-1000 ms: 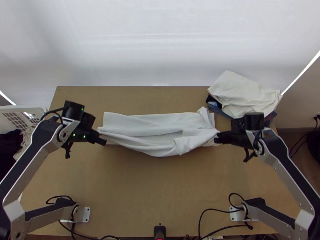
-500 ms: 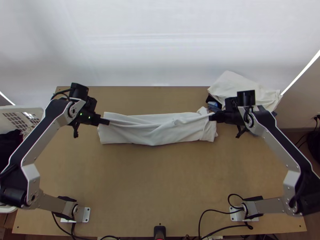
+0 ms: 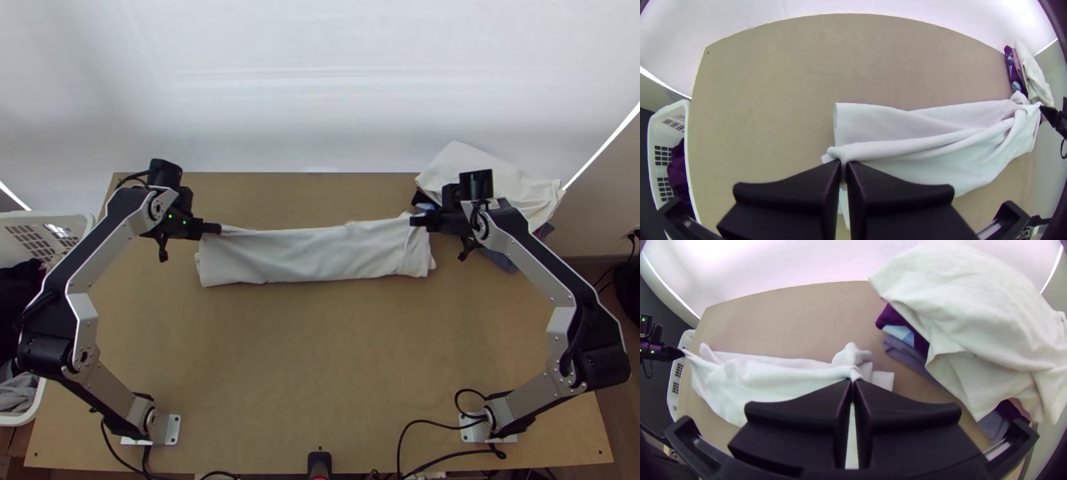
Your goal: Fold the t-shirt
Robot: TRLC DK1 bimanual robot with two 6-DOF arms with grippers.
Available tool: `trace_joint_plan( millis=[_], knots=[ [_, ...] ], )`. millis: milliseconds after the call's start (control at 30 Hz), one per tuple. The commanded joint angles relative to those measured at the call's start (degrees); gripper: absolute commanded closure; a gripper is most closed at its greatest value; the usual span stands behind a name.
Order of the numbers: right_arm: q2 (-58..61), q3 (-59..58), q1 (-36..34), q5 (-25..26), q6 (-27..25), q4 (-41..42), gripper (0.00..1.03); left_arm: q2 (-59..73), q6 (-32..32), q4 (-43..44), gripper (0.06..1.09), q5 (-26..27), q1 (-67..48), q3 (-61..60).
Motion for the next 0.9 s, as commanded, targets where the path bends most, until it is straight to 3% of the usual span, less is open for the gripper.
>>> trace_joint_plan(
  millis=[0, 33, 67, 100, 133, 300, 467, 700, 867],
  knots=[
    [-1.0, -0.4, 0.4, 3.9, 3.3, 3.5, 0.13, -0.5, -3.0, 1.6, 0.62, 1.1, 1.5, 0.8],
    [-1.9, -0.5, 0.5, 5.3, 3.8, 4.3, 0.04, -1.2, -3.1, 1.6, 0.46, 2.2, 1.8, 0.5],
    [-3.2, -0.5, 0.5, 5.7, 4.3, 4.5, 0.04, -1.9, -3.0, 1.4, 0.25, 5.0, 2.6, 0.2],
    [-5.0, -0.6, 0.5, 5.8, 5.5, 4.6, 0.04, -2.5, -3.0, 0.4, 0.14, 7.5, 3.1, 0.2],
    [-6.6, -0.7, 0.4, 5.9, 6.2, 4.6, 0.04, -3.3, -2.9, -0.3, 0.12, 8.6, 3.7, 0.1],
    [-17.3, -1.6, -0.2, 5.8, 8.4, 4.2, 0.04, -11.4, -1.9, 3.4, 0.1, 13.8, 8.5, -6.1],
    [-25.1, -0.2, -0.3, 3.9, 9.9, -3.7, 0.04, -17.0, 3.6, 6.4, 0.14, 20.2, 13.9, -14.1],
    [-26.5, 3.1, -6.6, -17.4, 20.8, -14.0, 0.04, -18.0, 9.7, 7.7, 0.17, 31.7, 16.7, -23.0],
    [-26.3, 5.1, -7.5, -24.6, 26.5, -15.3, 0.04, -14.9, 8.5, 15.2, 0.16, 32.0, 15.3, -28.3]
  ],
)
